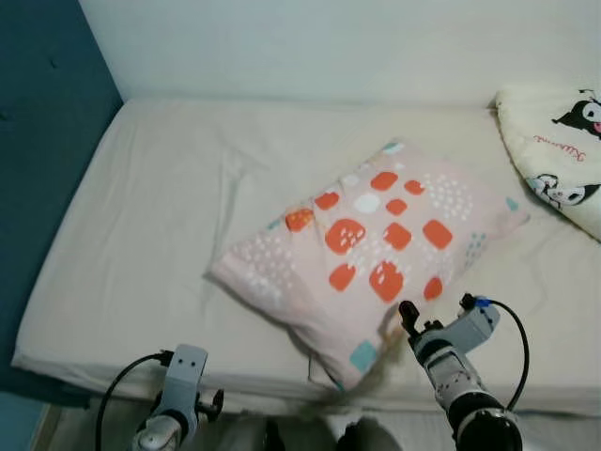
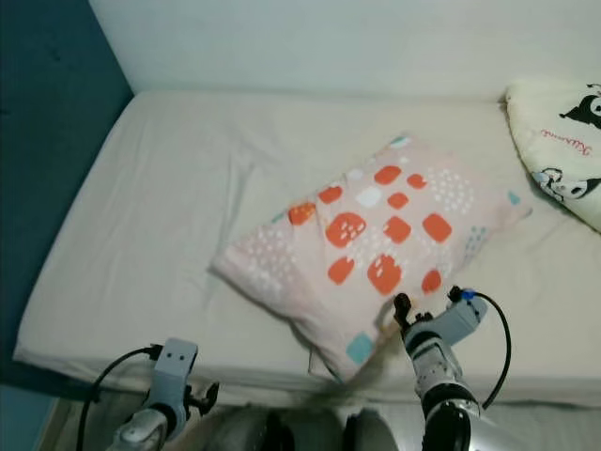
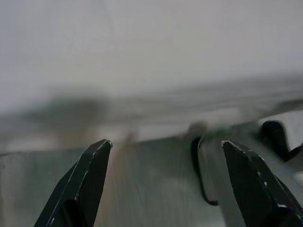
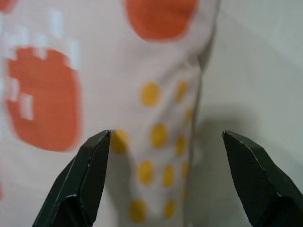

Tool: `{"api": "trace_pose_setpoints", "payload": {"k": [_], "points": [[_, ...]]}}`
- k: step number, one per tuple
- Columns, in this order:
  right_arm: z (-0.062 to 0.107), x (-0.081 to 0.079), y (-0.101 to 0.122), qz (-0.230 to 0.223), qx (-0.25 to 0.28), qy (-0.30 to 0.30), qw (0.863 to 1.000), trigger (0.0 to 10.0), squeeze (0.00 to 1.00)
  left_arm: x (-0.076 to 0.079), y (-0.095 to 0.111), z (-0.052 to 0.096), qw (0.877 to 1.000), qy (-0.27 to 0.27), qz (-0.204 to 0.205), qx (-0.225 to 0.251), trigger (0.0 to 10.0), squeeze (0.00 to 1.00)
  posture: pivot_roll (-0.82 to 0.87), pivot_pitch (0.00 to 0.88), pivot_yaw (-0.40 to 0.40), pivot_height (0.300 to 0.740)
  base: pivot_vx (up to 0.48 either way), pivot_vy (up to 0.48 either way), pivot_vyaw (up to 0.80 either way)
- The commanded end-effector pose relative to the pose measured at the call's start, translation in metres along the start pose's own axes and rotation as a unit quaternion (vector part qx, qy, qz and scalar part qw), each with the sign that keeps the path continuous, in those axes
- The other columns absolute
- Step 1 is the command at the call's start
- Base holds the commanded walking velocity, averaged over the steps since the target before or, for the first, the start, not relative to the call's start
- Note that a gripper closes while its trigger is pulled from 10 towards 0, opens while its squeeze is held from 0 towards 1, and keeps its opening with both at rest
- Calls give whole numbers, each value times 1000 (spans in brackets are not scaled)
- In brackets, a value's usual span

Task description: Clean up the room

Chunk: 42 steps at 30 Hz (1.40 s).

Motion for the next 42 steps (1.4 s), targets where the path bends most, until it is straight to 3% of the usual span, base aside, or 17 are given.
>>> {"api": "trace_pose_setpoints", "payload": {"k": [1,11,18,21,22,23,24,25,26,28,33,34,36,37,39,42], "points": [[3,6,-4,-18,3,9,1000,10000,0,-6,-12,7,1000,4,-4,-17,10000,0,118,327,41,595,0,0,0],[0,-8,19,-46,60,94,993,10000,0,-17,-21,16,1000,7,-14,-19,10000,0,164,362,66,540,0,0,0],[0,-21,38,-67,112,183,974,10000,0,-22,-26,23,999,3,-29,-16,10000,0,207,387,84,532,0,0,0],[3,-41,49,-78,139,283,946,10000,0,-26,-30,28,999,4,-33,-18,10000,0,216,398,92,532,0,0,0],[3,-41,49,-78,139,283,946,10000,0,-26,-30,28,999,4,-33,-18,10000,0,216,398,92,532,0,0,0],[4,-48,51,-78,144,314,935,10000,0,-27,-31,29,999,4,-34,-19,10000,0,217,402,94,532,0,0,0],[4,-48,51,-78,144,314,935,10000,0,-27,-31,29,999,4,-34,-19,10000,0,217,402,94,532,0,0,0],[6,-56,53,-77,152,351,921,10000,0,-28,-32,30,999,4,-35,-21,10000,0,216,404,96,532,0,0,0],[6,-56,53,-77,152,351,921,10000,0,-28,-32,30,999,4,-35,-21,10000,0,216,404,96,532,0,0,0],[12,-68,57,-79,168,415,891,10000,0,-29,-35,32,999,4,-38,-25,10000,0,219,405,99,532,0,0,0],[10,-71,63,-69,178,405,894,10000,0,-29,-37,34,999,2,-41,-28,10000,0,224,407,105,532,0,0,0],[6,-69,65,-58,175,371,910,10000,0,-29,-38,35,999,0,-44,-29,10000,0,229,410,109,532,0,0,0],[6,-69,65,-58,175,371,910,10000,0,-29,-38,35,999,0,-44,-29,10000,0,229,410,109,532,0,0,0],[0,-71,69,-50,167,335,926,10000,0,-31,-39,37,998,-2,-49,-30,10000,0,235,415,113,532,0,0,0],[-1,-74,72,-53,166,333,927,10000,0,-32,-40,38,998,-2,-50,-30,10000,0,235,415,113,532,0,0,0],[-1,-88,78,-65,166,365,914,10000,0,-34,-40,40,998,-1,-52,-30,10000,0,242,422,116,532,0,0,0]]}}
Point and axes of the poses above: a point about 5 cm out from each wrist's last joint towards the gripper, its own z axis pointing back from the gripper into the wrist, its own y axis along the axis of the wrist's last joint, x = y × z, the point moved 1 cm from there along -z, pointing out of the wrist towards the gripper, and after that the axes turned 15 degrees about z, right-handed, at the moved point
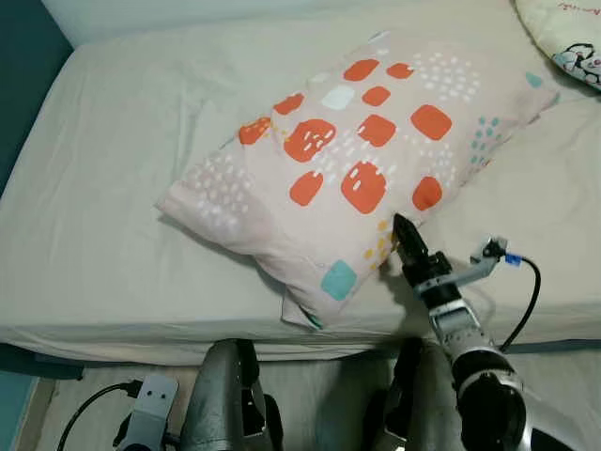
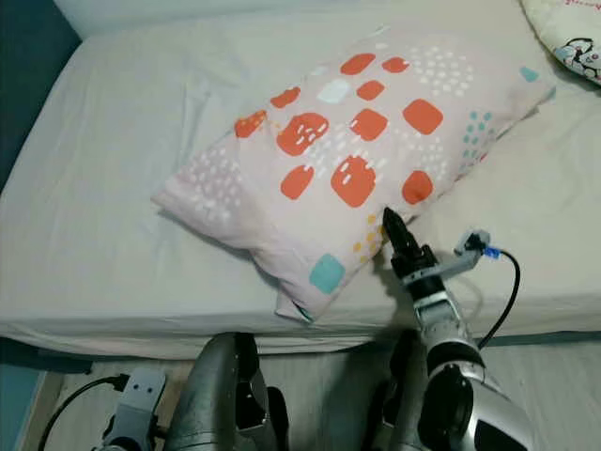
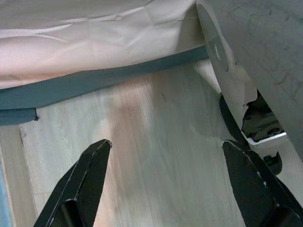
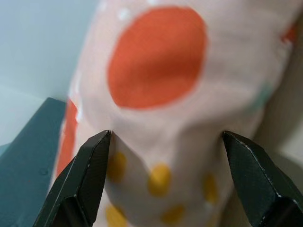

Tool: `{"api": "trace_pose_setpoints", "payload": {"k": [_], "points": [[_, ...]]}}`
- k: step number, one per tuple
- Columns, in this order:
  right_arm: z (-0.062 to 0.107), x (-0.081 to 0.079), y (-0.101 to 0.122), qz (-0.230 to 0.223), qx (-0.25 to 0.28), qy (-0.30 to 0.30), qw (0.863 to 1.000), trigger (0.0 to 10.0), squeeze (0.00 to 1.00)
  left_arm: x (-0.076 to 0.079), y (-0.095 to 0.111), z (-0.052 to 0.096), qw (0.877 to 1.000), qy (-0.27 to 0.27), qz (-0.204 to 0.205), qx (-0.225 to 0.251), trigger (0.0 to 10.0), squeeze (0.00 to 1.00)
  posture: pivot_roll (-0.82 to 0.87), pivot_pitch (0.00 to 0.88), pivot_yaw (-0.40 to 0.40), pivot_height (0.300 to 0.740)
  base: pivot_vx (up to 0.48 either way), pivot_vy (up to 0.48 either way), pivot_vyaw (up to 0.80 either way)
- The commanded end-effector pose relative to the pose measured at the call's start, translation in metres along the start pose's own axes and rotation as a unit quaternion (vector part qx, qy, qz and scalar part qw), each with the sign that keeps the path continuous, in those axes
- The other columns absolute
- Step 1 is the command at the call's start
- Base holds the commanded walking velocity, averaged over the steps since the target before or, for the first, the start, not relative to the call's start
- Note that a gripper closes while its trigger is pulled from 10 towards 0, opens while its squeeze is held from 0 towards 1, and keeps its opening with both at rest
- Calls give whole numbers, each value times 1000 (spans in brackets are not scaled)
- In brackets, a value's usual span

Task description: Clean up the room

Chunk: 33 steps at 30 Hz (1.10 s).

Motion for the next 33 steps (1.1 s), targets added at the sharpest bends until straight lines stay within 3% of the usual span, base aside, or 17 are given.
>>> {"api": "trace_pose_setpoints", "payload": {"k": [1,2,8,16,25,28,29,30,33], "points": [[0,-4,-10,-23,-14,5,1000,10000,0,-1,-15,8,999,-12,-12,-31,10000,0,242,422,116,532,0,0,0],[-8,-11,-8,-33,-11,19,999,10000,0,-2,-16,9,999,-12,-14,-30,10000,0,246,425,118,532,0,0,0],[-23,-22,-6,-37,-21,29,999,10000,0,-2,-18,13,999,-17,-21,-30,10000,0,255,435,123,532,0,0,0],[-31,-23,-18,-34,-79,-40,995,10000,0,-4,-19,18,998,-28,-40,-30,10000,0,278,458,138,532,0,0,0],[-40,-33,-13,-38,-73,-8,997,10000,0,-8,-19,23,998,-31,-51,-30,10000,0,293,465,147,532,0,0,0],[-56,-53,-20,-9,-116,14,993,10000,0,-11,-18,25,997,-33,-61,-30,10000,0,293,471,144,532,0,0,0],[-56,-53,-20,-9,-116,14,993,10000,0,-11,-18,25,997,-33,-61,-30,10000,0,293,471,144,532,0,0,0],[-58,-56,-25,8,-138,3,990,0,0,-11,-18,25,997,-34,-63,-29,10000,0,294,472,145,532,0,0,0],[-59,-59,-32,25,-161,-8,987,0,0,-10,-18,25,997,-37,-69,-29,10000,0,293,474,143,532,0,0,0]]}}
Point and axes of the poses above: a point about 5 cm out from each wrist's last joint towards the gripper, its own z axis pointing back from the gripper into the wrist, its own y axis along the axis of the wrist's last joint, x = y × z, the point moved 1 cm from there along -z, pointing out of the wrist towards the gripper, and after that the axes turned 15 degrees about z, right-handed, at the moved point
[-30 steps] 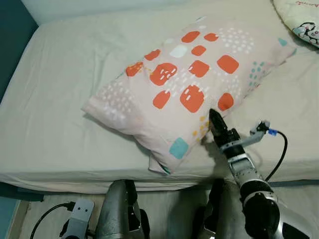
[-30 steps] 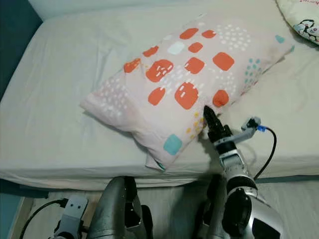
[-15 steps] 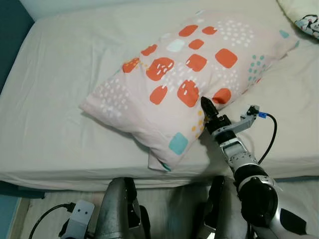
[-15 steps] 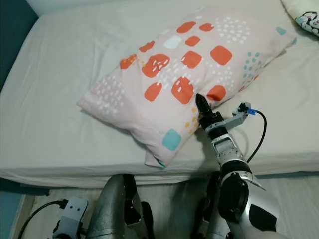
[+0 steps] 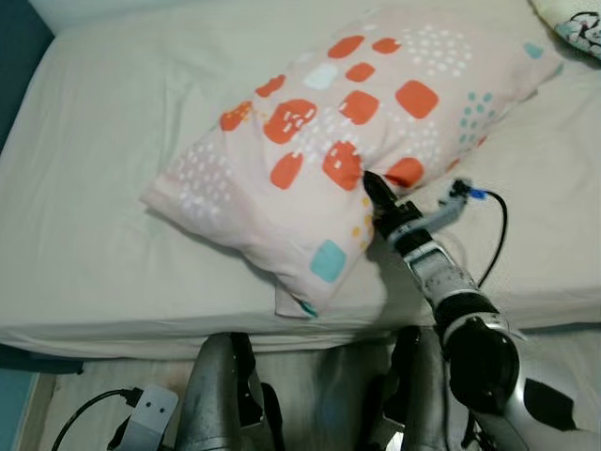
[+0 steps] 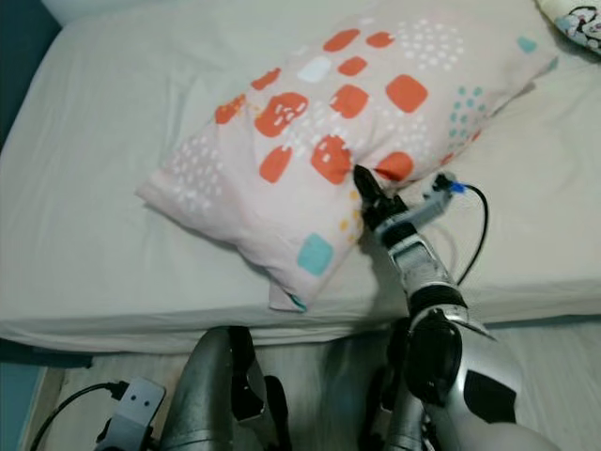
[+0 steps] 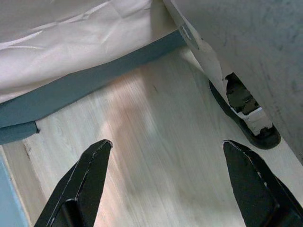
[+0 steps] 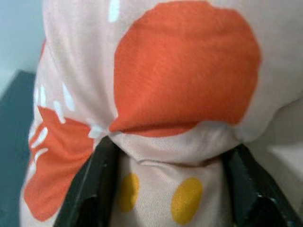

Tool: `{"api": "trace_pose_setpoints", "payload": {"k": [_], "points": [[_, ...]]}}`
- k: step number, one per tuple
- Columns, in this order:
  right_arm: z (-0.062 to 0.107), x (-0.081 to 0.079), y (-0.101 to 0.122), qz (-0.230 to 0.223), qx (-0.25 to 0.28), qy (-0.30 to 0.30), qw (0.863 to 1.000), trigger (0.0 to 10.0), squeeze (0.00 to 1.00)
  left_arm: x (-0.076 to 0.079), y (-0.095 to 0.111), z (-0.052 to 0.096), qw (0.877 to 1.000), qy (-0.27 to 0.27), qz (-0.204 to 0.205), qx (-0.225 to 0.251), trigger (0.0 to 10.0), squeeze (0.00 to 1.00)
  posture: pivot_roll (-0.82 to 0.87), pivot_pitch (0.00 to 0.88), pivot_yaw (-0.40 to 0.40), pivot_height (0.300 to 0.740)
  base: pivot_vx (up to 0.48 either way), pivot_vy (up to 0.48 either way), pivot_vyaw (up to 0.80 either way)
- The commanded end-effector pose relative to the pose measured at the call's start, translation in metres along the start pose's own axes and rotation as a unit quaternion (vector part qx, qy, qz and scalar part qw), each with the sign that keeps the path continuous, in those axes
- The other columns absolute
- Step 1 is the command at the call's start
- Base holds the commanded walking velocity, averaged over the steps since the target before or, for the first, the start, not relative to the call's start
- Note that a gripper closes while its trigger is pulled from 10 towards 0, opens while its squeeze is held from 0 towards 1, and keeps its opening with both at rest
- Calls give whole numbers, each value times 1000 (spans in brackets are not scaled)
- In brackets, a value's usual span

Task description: Clean up the room

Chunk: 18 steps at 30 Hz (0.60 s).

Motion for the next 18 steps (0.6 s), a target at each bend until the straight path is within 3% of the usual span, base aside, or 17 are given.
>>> {"api": "trace_pose_setpoints", "payload": {"k": [1,8,18], "points": [[1,-6,-27,-2,-59,-7,998,0,0,-2,-16,10,999,-6,-15,-34,10000,0,294,473,142,532,0,0,0],[-5,-14,-22,-5,-46,17,999,0,0,0,-17,10,999,-7,-18,-37,10000,0,287,468,137,532,0,0,0],[-13,-25,-17,48,-70,31,996,0,0,-3,-6,0,1000,3,-15,-28,10000,0,262,435,114,532,0,0,0]]}}
Point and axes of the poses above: a point about 5 cm out from each wrist's last joint towards the gripper, its own z axis pointing back from the gripper into the wrist, its own y axis along the axis of the wrist's last joint, x = y × z, the point moved 1 cm from there along -z, pointing out of the wrist towards the gripper, and after that the axes turned 15 degrees about z, right-handed, at the moved point
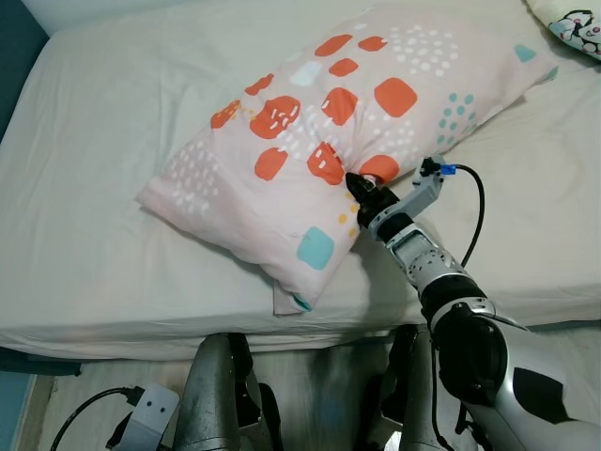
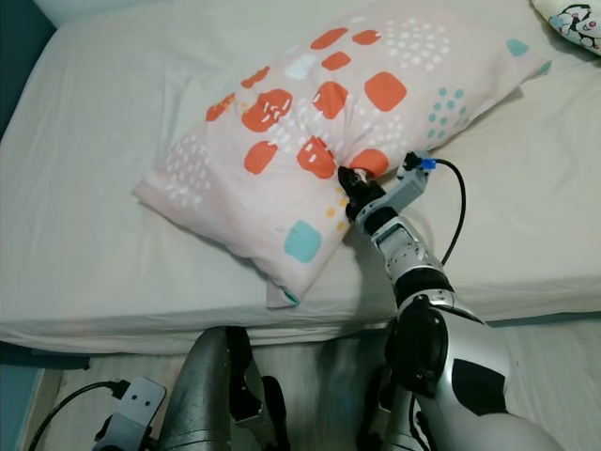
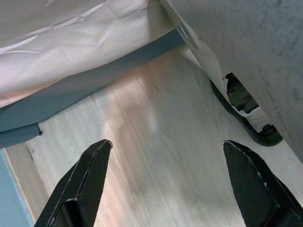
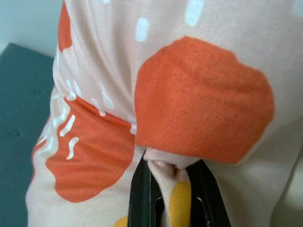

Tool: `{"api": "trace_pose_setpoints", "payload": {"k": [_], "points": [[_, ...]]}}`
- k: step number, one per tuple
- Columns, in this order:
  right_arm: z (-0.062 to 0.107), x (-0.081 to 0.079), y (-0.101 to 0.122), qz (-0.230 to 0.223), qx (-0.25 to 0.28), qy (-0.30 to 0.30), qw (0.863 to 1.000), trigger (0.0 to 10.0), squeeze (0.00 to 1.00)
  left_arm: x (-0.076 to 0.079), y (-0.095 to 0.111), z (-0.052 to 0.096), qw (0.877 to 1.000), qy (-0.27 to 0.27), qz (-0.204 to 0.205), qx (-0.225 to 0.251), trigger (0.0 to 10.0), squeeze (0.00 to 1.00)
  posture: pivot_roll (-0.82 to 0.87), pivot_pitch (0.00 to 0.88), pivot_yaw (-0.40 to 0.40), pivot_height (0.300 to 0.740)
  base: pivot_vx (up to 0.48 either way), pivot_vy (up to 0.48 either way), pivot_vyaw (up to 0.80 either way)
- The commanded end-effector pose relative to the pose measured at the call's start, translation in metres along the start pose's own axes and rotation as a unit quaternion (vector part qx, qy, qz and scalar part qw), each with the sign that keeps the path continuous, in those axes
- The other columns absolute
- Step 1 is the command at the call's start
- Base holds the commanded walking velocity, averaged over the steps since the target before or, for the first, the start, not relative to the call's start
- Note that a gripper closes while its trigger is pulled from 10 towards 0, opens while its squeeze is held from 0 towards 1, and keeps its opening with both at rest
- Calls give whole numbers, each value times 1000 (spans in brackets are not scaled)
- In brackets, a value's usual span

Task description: Clean up the room

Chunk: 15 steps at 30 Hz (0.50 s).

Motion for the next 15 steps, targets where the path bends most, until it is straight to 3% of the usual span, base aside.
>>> {"api": "trace_pose_setpoints", "payload": {"k": [1,8,15], "points": [[-4,-9,-14,12,-39,5,999,0,0,-1,-9,2,1000,3,0,-23,10000,0,256,420,106,532,0,0,0],[-7,-8,4,34,-18,-4,999,0,0,-3,7,-14,1000,23,11,-12,10000,0,214,351,76,532,0,0,0],[-9,-18,18,62,28,58,996,0,0,-30,37,-27,994,95,42,15,10000,0,165,287,47,541,0,0,0]]}}
Point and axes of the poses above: a point about 5 cm out from each wrist's last joint towards the gripper, its own z axis pointing back from the gripper into the wrist, its own y axis along the axis of the wrist's last joint, x = y × z, the point moved 1 cm from there along -z, pointing out of the wrist towards the gripper, and after that the axes turned 15 degrees about z, right-handed, at the moved point
